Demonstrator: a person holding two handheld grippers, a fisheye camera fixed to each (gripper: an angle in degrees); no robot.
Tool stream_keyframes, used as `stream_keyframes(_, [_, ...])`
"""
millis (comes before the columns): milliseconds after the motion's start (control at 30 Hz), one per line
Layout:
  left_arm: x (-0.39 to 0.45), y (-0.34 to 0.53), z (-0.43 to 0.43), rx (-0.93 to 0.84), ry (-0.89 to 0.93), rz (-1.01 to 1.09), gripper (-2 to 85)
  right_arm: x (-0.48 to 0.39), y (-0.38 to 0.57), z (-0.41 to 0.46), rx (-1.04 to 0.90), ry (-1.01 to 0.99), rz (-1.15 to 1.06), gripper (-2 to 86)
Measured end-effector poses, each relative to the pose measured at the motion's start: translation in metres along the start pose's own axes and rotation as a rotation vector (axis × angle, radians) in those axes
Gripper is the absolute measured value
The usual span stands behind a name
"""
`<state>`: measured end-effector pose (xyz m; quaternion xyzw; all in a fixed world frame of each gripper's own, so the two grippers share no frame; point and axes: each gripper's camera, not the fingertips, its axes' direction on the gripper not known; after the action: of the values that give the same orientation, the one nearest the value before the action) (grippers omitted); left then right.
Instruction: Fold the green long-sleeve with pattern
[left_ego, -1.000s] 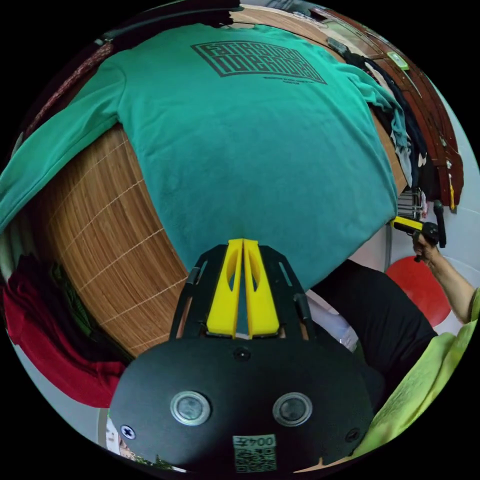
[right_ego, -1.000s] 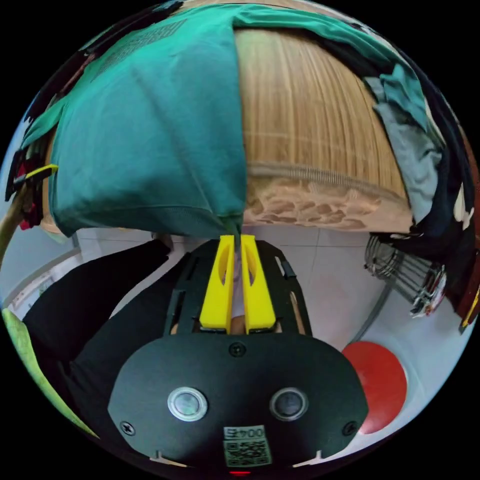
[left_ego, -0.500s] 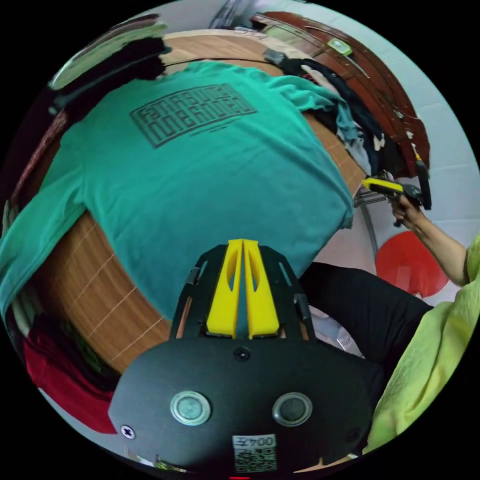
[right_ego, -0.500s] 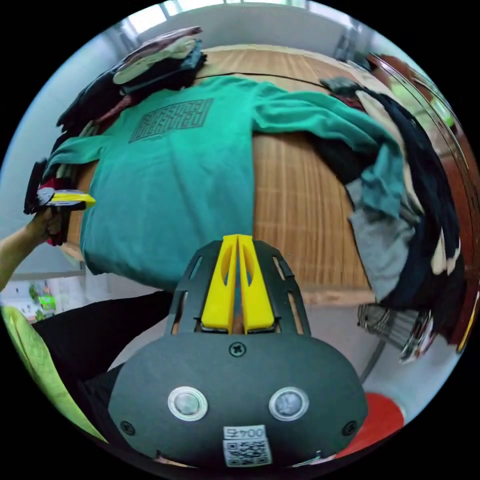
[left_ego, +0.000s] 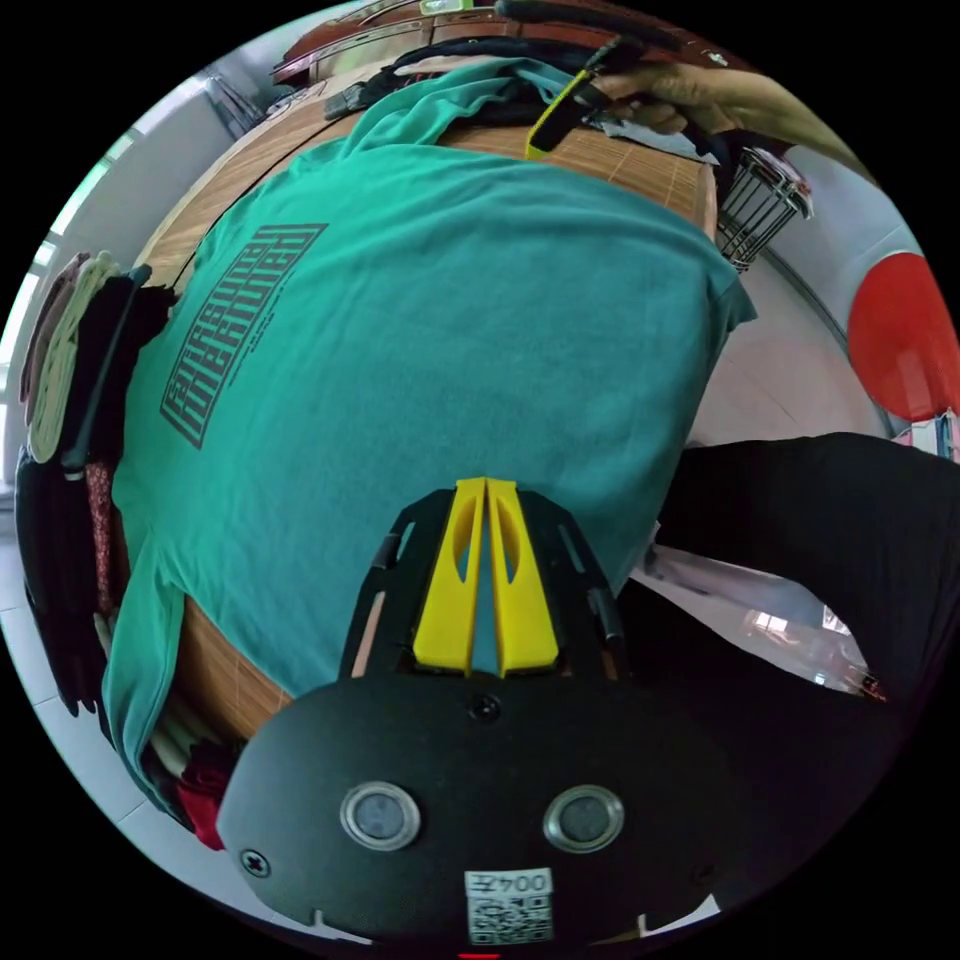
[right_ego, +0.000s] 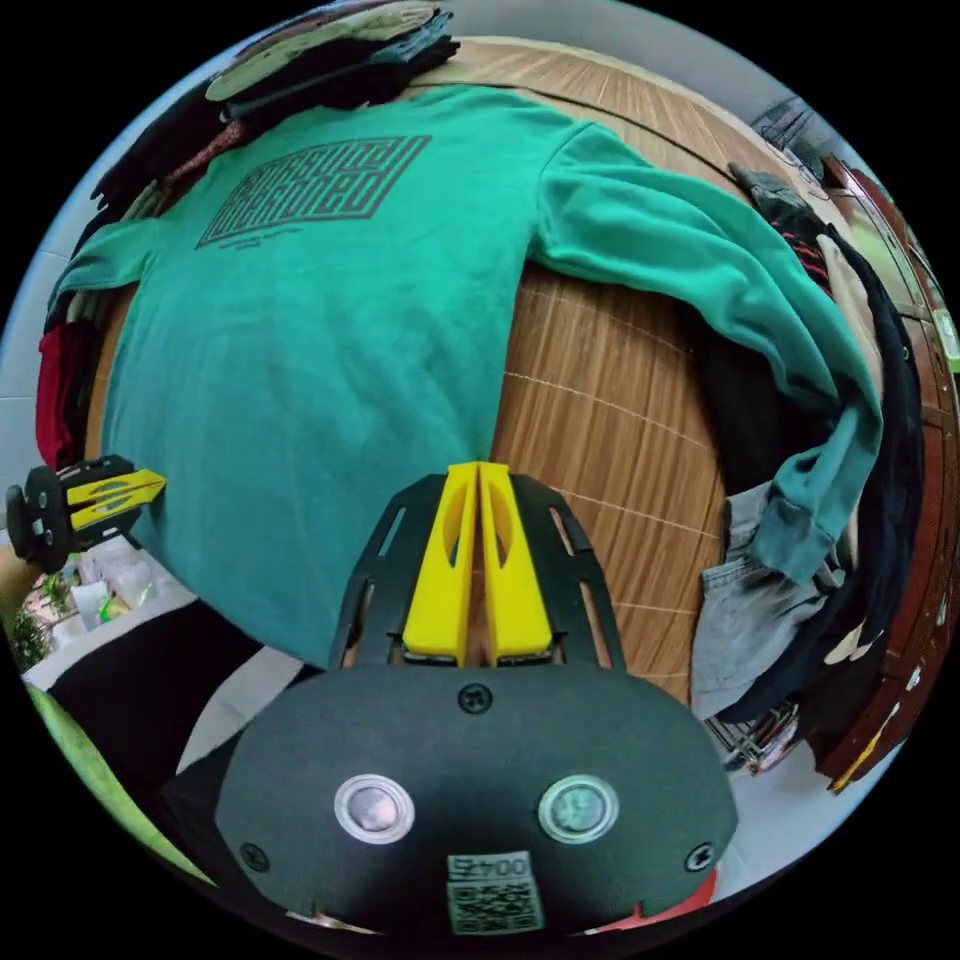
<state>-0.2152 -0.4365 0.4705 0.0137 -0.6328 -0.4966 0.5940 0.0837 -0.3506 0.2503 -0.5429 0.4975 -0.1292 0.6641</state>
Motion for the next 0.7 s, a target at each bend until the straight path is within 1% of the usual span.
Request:
stream_keyframes(33, [0.003,0.009,0.015,0.005,0.004,-0.004,0.3,-0.001,0.009,-0.002,0.088,0.033,0.020,-0.7])
stream_keyframes(100, [0.004,0.021,0.037,0.002,0.024,-0.010,0.3,0.001,0.015,-0.001,0.114,0.057,-0.004,-0.6])
stream_keyframes(167, [0.007,0.028,0.058,-0.013,0.034,-0.004,0.3,0.022,0.024,-0.008,0.142,-0.033,0.021,-0.4])
stream_keyframes(233, [0.013,0.036,0.087,-0.036,0.029,0.006,0.3,0.046,0.037,-0.019,0.174,-0.064,0.048,0.0])
stream_keyframes(267, [0.014,0.038,0.094,-0.041,0.027,0.007,0.3,0.070,0.052,-0.033,0.251,0.009,0.136,0.5])
stream_keyframes(300, [0.016,0.042,0.107,-0.050,0.026,0.008,0.3,0.084,0.061,-0.041,0.293,0.028,0.191,0.8])
stream_keyframes(333, [0.018,0.045,0.120,-0.058,0.026,0.007,0.3,0.119,0.080,-0.052,0.329,0.036,0.330,3.4])
stream_keyframes(367, [0.019,0.046,0.127,-0.062,0.026,0.006,0.3,0.159,0.099,-0.058,0.331,0.011,0.468,6.8])
stream_keyframes(400, [0.020,0.049,0.140,-0.071,0.027,0.005,0.3,0.179,0.109,-0.059,0.334,-0.009,0.523,9.0])
stream_keyframes(433, [0.021,0.050,0.153,-0.081,0.028,0.003,0.3,0.216,0.129,-0.060,0.343,-0.052,0.622,11.7])
stream_keyframes(467, [0.022,0.051,0.159,-0.086,0.029,0.003,0.3,0.249,0.146,-0.061,0.359,-0.073,0.705,12.6])
stream_keyframes(533, [0.023,0.052,0.185,-0.113,0.030,-0.001,0.3,0.286,0.163,-0.061,0.383,-0.109,0.752,13.8])
stream_keyframes(600, [0.024,0.051,0.203,-0.136,0.030,-0.005,0.3,0.314,0.168,-0.058,0.364,-0.150,0.740,14.5])
stream_keyframes(700, [0.025,0.045,0.232,-0.181,0.027,-0.008,0.3,0.336,0.155,-0.046,0.248,-0.153,0.590,15.3])
